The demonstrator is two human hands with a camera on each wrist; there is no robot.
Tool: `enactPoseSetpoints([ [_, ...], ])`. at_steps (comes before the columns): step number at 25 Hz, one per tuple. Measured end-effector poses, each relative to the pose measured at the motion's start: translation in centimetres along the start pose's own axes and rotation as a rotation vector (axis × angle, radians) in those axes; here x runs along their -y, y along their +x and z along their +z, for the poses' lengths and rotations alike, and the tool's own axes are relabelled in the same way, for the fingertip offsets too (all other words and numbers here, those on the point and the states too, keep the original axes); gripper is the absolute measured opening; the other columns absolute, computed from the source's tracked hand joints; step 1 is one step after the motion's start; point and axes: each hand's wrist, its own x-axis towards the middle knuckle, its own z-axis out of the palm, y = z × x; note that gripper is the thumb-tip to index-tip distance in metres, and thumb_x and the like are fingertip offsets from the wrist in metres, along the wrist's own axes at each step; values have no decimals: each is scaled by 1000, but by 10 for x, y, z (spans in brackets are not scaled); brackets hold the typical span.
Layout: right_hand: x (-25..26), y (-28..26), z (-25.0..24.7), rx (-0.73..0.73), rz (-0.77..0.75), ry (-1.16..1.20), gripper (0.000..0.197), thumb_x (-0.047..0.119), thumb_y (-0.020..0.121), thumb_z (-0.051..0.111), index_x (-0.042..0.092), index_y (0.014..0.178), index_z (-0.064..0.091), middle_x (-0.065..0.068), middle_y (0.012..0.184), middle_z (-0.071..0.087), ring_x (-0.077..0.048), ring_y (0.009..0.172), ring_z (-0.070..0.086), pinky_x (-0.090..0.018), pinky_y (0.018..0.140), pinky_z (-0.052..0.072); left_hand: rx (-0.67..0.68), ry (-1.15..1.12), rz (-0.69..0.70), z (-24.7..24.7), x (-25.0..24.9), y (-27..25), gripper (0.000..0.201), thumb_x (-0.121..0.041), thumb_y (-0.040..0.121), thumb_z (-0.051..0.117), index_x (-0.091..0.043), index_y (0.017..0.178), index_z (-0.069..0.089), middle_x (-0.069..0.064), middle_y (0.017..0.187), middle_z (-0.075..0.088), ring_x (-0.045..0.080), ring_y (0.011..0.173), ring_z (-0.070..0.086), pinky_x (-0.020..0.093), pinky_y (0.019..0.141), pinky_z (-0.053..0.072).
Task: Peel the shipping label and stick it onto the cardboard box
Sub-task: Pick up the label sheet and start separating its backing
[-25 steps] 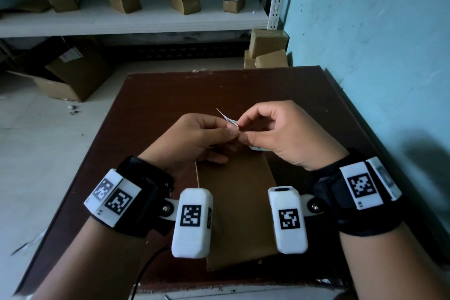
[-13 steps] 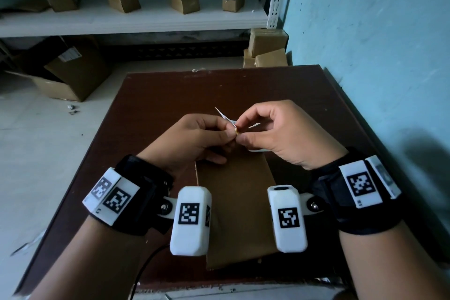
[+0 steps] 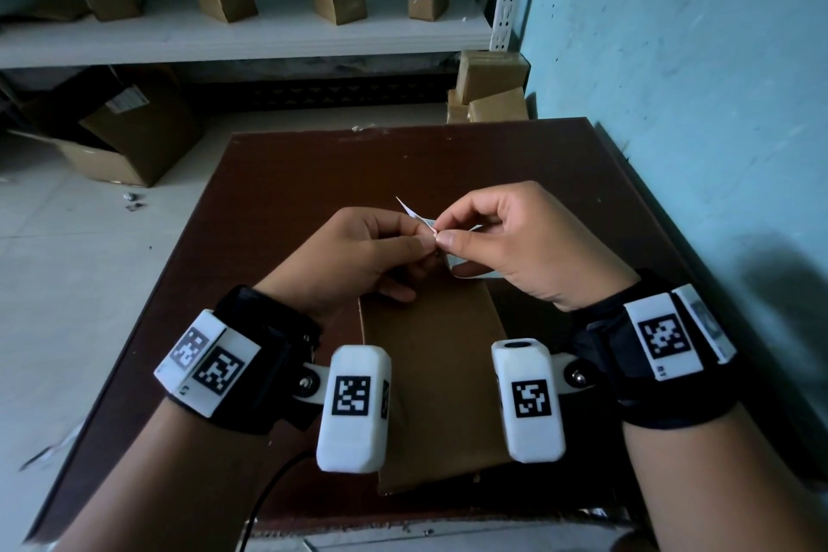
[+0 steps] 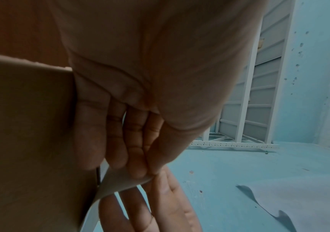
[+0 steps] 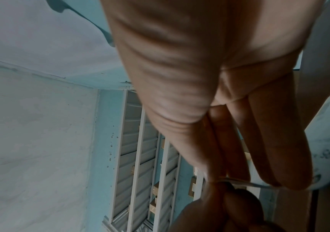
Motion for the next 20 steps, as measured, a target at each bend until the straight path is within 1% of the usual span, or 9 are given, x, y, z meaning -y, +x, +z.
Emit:
enactPoseSetpoints([
  [2, 0, 0, -1, -14, -6, -31, 9, 22, 87, 74, 19, 94, 78, 4, 86, 77, -12, 78, 75, -42, 77, 63, 1, 10, 3, 0, 0, 0, 17, -13, 95, 61, -16, 83, 72, -4, 70, 68, 7, 69, 63, 22, 57, 56],
  [6, 1, 1, 0, -28, -1, -35, 9, 18, 87, 73, 20, 94, 79, 3, 85, 77, -17, 78, 75, -44, 76, 63, -12, 6, 5, 1, -1, -1, 16, -14, 94, 62, -16, 83, 73, -2, 70, 68, 8, 69, 63, 23, 57, 55],
  [9, 3, -2, 0, -11, 20, 25, 12, 23, 84, 77, 17, 95, 78, 1, 86, 78, -16, 78, 76, -40, 75, 64, -38, 4, 10, 1, -1, -1, 11, -16, 93, 63, -14, 89, 74, 1, 75, 69, 9, 71, 64, 24, 57, 56],
  [12, 4, -1, 0, -23, 5, -6, 13, 30, 83, 77, 21, 93, 79, 2, 85, 78, -15, 79, 76, -43, 78, 63, -58, 19, 16, 3, -2, -2, 10, -18, 91, 65, -14, 91, 75, 4, 81, 71, 10, 72, 65, 23, 58, 57],
  [15, 2, -1, 0, -21, 10, 24, 12, 25, 85, 77, 18, 94, 79, 0, 86, 78, -15, 80, 76, -42, 76, 63, -68, 26, 11, 4, -3, -2, 11, -17, 92, 65, -15, 88, 75, 6, 81, 70, 9, 70, 64, 23, 56, 56],
  [18, 2, 0, 0, -11, 11, 48, 13, 20, 86, 75, 15, 98, 79, -1, 88, 78, -16, 82, 76, -41, 76, 63, -81, 43, 15, 6, -4, -3, 14, -16, 94, 62, -15, 85, 74, 4, 78, 70, 8, 68, 63, 24, 55, 55],
  [20, 0, 0, 0, -5, 3, 29, 15, 20, 87, 75, 16, 100, 79, 1, 90, 79, -15, 85, 76, -42, 78, 63, -96, 44, 17, 7, -5, -3, 15, -15, 95, 61, -13, 87, 73, 3, 77, 70, 8, 68, 63, 23, 54, 55],
])
